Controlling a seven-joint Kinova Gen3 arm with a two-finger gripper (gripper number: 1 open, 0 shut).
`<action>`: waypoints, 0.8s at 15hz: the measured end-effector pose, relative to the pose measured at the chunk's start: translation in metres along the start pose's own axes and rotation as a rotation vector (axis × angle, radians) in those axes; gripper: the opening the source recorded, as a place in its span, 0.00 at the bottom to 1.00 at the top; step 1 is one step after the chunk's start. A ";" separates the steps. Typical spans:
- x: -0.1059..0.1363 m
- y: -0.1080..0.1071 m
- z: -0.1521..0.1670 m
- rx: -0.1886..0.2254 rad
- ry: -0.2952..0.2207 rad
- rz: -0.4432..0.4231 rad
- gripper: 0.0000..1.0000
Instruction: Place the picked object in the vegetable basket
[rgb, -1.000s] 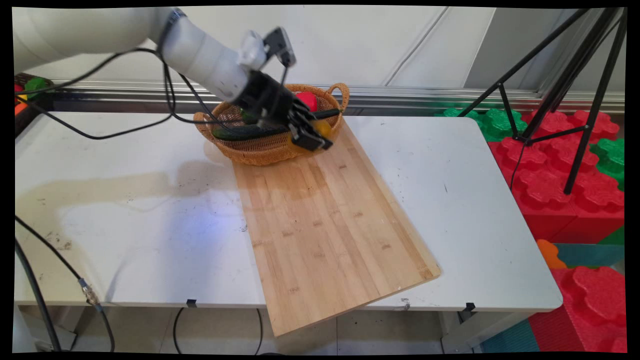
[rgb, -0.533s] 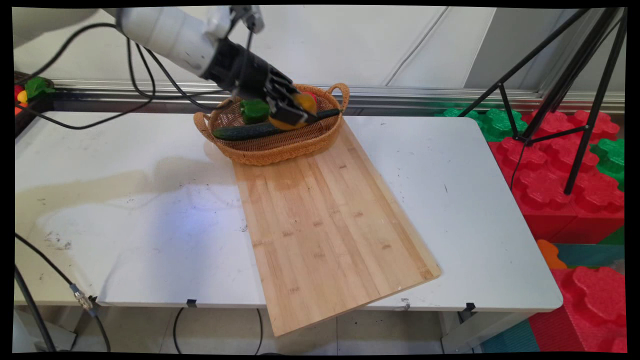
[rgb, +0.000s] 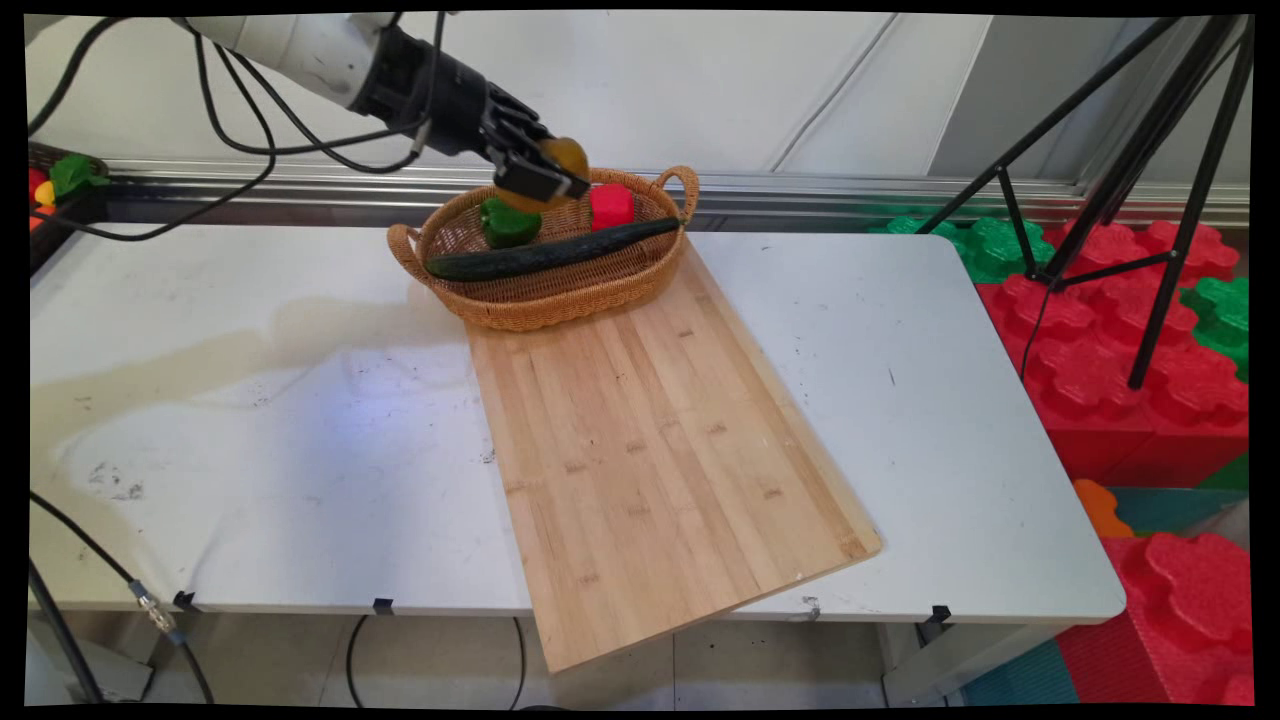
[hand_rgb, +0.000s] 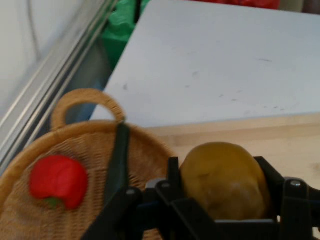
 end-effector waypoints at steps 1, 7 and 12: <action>-0.003 -0.008 -0.002 0.011 -0.005 -0.001 0.00; -0.024 -0.045 0.008 0.038 -0.055 -0.010 0.00; -0.038 -0.062 0.031 0.028 -0.094 -0.027 0.00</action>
